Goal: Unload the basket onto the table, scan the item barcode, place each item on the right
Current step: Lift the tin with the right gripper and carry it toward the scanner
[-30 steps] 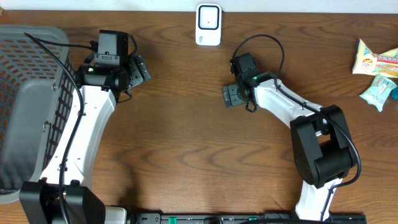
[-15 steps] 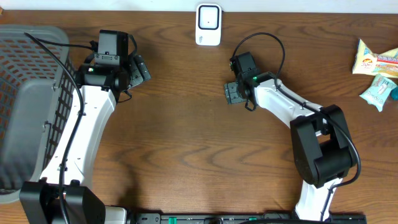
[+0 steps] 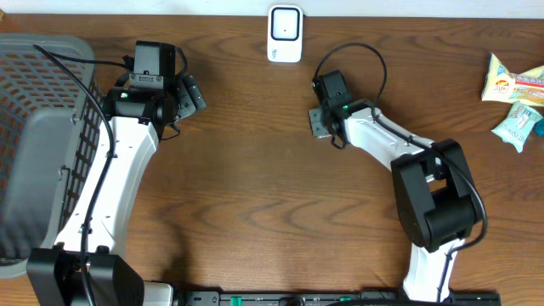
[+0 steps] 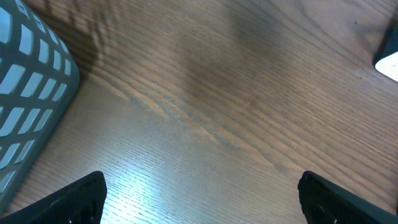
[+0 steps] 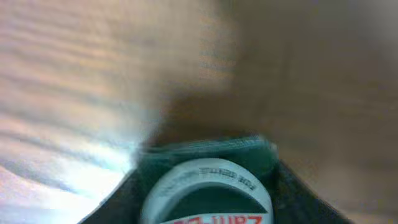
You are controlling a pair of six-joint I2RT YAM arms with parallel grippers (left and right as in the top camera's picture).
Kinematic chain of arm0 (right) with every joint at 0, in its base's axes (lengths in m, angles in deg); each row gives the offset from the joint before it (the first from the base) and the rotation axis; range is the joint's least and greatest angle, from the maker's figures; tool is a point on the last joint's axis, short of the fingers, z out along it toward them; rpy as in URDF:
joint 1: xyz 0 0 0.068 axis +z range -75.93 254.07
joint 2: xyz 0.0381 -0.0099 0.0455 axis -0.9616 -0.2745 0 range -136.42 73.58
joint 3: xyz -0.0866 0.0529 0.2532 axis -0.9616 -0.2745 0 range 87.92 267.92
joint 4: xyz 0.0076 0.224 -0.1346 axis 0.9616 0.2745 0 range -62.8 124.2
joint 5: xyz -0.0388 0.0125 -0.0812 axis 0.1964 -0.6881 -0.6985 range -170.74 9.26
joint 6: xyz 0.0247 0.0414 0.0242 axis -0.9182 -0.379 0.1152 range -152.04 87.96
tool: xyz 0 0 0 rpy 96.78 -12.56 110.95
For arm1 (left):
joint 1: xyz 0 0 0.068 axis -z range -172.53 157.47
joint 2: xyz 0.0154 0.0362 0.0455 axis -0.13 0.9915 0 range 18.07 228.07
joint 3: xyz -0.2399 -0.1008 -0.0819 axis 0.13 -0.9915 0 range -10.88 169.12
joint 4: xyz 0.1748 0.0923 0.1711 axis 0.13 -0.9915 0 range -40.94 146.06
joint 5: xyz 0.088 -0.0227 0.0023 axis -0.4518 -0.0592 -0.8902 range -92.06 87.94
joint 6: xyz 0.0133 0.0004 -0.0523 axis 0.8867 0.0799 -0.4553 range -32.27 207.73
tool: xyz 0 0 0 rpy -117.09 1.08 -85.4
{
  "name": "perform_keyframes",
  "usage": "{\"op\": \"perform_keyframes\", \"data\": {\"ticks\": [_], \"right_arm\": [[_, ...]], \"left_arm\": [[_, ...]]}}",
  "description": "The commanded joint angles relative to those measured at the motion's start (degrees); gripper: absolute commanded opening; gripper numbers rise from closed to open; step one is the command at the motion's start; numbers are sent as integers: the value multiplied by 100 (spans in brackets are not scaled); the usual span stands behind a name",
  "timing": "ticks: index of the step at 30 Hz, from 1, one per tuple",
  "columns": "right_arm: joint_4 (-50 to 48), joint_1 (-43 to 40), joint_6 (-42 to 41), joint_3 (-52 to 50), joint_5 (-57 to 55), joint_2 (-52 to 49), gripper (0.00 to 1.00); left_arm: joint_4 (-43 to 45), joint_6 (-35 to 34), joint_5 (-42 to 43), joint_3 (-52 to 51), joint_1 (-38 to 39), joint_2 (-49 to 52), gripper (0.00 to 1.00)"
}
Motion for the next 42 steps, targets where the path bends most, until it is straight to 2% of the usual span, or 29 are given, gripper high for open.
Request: {"op": "perform_keyframes", "data": {"ticks": [1, 4, 11, 13, 16, 18, 20, 23, 26, 29, 32, 35, 42], "right_arm": [[92, -13, -37, -55, 59, -256, 36], [-2, -13, -37, 63, 59, -256, 35], [-81, -31, -35, 483, 55, -256, 40], [-87, -42, -33, 555, 57, -256, 46], [-52, -44, -33, 588, 59, -256, 48], [46, -42, -11, 584, 59, -258, 54], [146, -42, -13, 542, 61, -258, 69], [160, -42, -13, 426, 61, -269, 76], [144, -42, -11, 363, 136, -348, 89], [61, -42, -11, 361, 166, -492, 91], [-4, -46, -11, 361, 166, -586, 88], [-57, -46, -11, 361, 164, -686, 80], [-70, -46, -11, 361, 164, -772, 48]], "left_arm": [[-15, -11, -76, -26, -24, -7, 98], [-15, -11, -76, -26, -24, -7, 98], [-15, -11, -76, -26, -24, -7, 98], [-13, -11, -76, -26, -24, -7, 98], [-15, -11, -76, -26, -24, -7, 98], [-15, -11, -76, -26, -24, -7, 98], [-15, -11, -76, -26, -26, -7, 98], [-15, -11, -76, -26, -24, -7, 98], [-15, -11, -76, -26, -24, -7, 98], [-15, -11, -76, -26, -24, -7, 98], [-15, -11, -76, -26, -26, -7, 98], [-15, -11, -76, -26, -26, -7, 97], [-15, -11, -76, -26, -24, -7, 98]]}}
